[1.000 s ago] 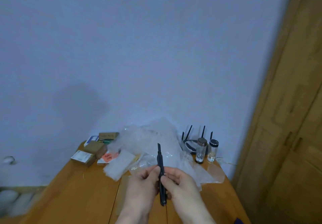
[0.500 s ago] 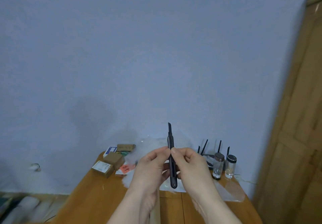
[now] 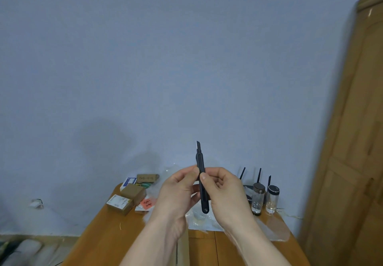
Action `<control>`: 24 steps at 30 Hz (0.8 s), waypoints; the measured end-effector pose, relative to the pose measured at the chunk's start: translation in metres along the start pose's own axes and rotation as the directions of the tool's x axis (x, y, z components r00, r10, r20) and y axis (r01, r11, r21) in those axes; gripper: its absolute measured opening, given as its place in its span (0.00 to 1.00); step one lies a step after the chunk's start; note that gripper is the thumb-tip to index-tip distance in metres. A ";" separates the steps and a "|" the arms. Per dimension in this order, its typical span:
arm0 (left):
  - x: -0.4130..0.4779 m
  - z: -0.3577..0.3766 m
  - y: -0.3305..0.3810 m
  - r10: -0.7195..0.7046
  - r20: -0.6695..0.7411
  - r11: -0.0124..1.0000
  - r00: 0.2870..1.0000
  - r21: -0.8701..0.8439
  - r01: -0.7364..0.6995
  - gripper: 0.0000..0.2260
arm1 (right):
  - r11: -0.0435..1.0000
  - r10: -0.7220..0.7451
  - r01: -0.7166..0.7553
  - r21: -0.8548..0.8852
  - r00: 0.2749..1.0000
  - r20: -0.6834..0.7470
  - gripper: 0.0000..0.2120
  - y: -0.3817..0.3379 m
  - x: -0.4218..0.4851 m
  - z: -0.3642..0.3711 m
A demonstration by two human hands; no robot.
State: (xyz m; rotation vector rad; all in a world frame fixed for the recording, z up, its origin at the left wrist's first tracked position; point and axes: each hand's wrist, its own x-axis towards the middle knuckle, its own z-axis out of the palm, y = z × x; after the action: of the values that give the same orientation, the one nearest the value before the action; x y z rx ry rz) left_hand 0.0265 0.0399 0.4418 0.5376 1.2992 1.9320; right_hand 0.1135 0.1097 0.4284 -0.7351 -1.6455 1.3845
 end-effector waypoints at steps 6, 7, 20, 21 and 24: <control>0.005 0.001 -0.004 -0.007 -0.027 1.000 1.000 -0.006 0.006 0.08 | 1.000 0.001 0.001 -0.025 0.999 0.052 0.10 0.004 -0.001 -0.004; 0.006 0.002 -0.005 -0.007 -0.034 1.000 0.999 -0.010 0.007 0.08 | 1.000 0.002 -0.001 -0.028 0.998 0.062 0.11 0.004 -0.001 -0.005; 0.019 0.007 -0.032 -0.017 -0.090 0.998 0.996 0.053 0.022 0.07 | 0.999 0.044 -0.042 -0.025 0.995 0.088 0.16 0.033 0.002 -0.016; 0.022 0.008 -0.039 -0.025 -0.096 0.997 0.995 0.066 0.031 0.07 | 0.998 0.053 -0.051 -0.025 0.996 0.077 0.15 0.040 0.001 -0.019; 0.028 0.012 -0.068 -0.070 -0.116 0.993 0.991 0.087 0.081 0.08 | 0.994 0.095 -0.093 -0.059 0.995 0.040 0.13 0.072 -0.004 -0.029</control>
State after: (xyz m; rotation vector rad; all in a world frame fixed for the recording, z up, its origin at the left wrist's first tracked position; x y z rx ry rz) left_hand 0.0394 0.0837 0.3829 0.4233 1.4647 1.8697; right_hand 0.1347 0.1356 0.3588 -0.8305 -1.7085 1.4332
